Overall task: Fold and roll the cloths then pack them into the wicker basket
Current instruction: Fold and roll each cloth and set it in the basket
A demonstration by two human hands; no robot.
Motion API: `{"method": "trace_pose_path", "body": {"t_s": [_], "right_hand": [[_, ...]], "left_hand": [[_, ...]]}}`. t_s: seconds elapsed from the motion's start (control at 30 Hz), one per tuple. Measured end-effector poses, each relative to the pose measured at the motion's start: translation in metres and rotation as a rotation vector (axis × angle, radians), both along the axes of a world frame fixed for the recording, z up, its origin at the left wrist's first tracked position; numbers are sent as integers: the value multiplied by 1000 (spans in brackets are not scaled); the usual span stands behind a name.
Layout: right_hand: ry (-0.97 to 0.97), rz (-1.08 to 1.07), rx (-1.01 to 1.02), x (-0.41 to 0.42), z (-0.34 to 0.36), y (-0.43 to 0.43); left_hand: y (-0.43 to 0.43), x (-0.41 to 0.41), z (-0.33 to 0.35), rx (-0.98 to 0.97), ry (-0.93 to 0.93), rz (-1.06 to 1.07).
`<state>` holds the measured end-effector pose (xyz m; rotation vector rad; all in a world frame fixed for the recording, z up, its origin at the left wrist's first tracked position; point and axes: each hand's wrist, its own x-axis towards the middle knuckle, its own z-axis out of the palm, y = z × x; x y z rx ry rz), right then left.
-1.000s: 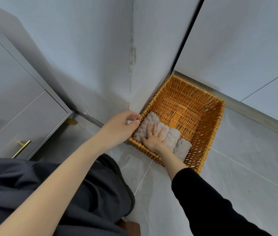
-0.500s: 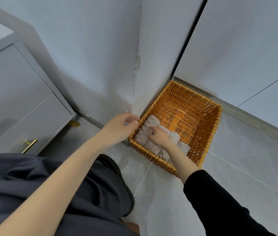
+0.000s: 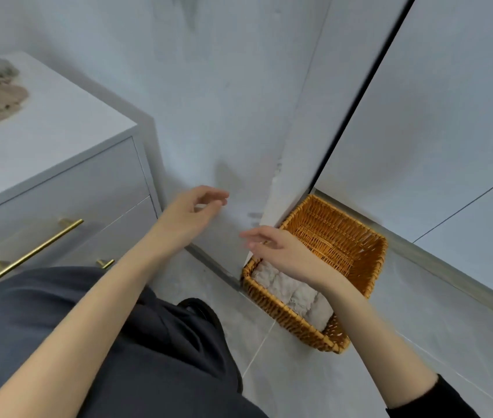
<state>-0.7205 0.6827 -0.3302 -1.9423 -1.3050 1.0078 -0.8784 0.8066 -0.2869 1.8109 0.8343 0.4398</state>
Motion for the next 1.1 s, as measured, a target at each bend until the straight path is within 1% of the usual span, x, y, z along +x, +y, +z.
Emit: {"method": "trace_pose_path", "body": {"t_s": [0.07, 0.17, 0.33, 0.43, 0.6, 0.73, 0.97, 1.03, 1.1], "right_hand": [[8, 13, 63, -14, 22, 11], [69, 54, 153, -38, 54, 35], [145, 63, 253, -75, 92, 84], [195, 75, 313, -102, 114, 116], [220, 119, 347, -144, 140, 162], [240, 174, 352, -187, 152, 200], [157, 236, 423, -251, 151, 260], [95, 258, 477, -264, 148, 277], [-14, 262, 532, -269, 144, 292]], "left_hand": [[8, -18, 17, 21, -50, 58], [23, -48, 44, 44, -103, 129], [47, -106, 84, 149, -179, 306], [62, -148, 101, 173, -208, 406], [79, -211, 116, 212, -216, 546], [86, -263, 117, 289, -198, 674], [103, -310, 111, 343, -129, 767], [113, -315, 111, 375, -99, 786], [125, -312, 110, 405, -59, 780]]}}
